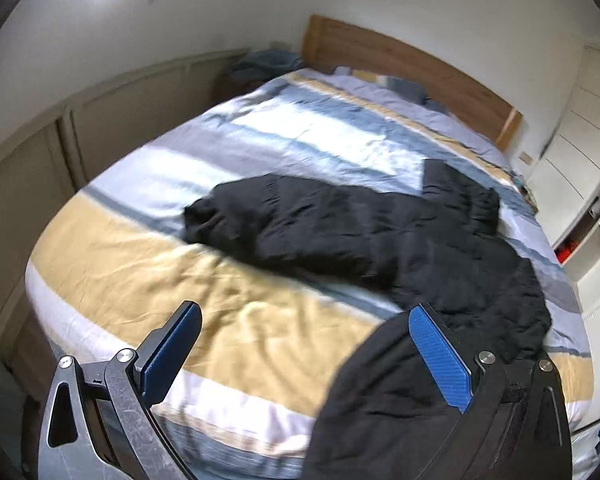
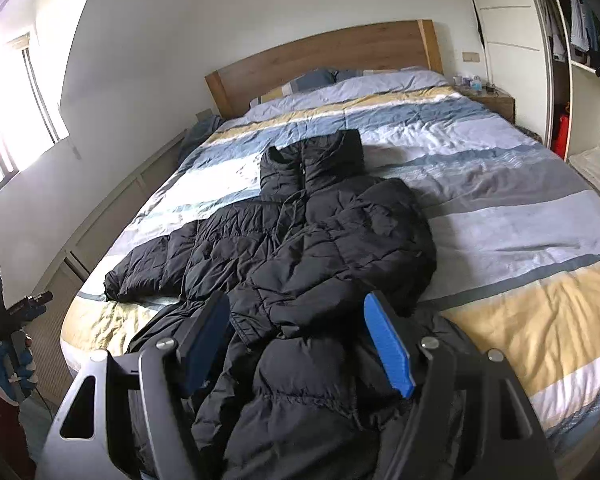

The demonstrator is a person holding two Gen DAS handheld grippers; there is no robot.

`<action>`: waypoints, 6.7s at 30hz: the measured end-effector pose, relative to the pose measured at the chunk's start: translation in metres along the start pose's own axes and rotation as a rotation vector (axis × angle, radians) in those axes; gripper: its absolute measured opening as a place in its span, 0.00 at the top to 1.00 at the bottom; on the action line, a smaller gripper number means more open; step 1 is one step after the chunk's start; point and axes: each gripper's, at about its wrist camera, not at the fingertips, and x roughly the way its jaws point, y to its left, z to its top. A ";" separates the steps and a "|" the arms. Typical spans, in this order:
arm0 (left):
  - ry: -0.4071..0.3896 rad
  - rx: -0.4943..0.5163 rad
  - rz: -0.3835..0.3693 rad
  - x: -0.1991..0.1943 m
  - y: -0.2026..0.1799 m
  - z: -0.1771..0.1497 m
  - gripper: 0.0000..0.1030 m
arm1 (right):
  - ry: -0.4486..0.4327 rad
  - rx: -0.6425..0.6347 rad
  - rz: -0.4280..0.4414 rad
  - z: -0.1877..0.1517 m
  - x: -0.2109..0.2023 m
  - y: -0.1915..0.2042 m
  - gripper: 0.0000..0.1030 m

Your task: Fold large clothes

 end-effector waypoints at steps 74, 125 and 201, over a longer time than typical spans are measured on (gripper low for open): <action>0.037 0.179 -0.349 0.069 -0.216 0.082 0.93 | -0.099 0.132 -0.062 -0.025 -0.048 -0.060 0.33; 0.179 0.338 -0.283 0.152 -0.251 0.006 0.43 | 0.063 -0.135 0.144 0.025 0.080 0.039 0.33; -0.129 0.422 -0.053 0.041 -0.280 -0.085 0.30 | 0.162 -0.044 -0.104 -0.058 0.069 -0.004 0.34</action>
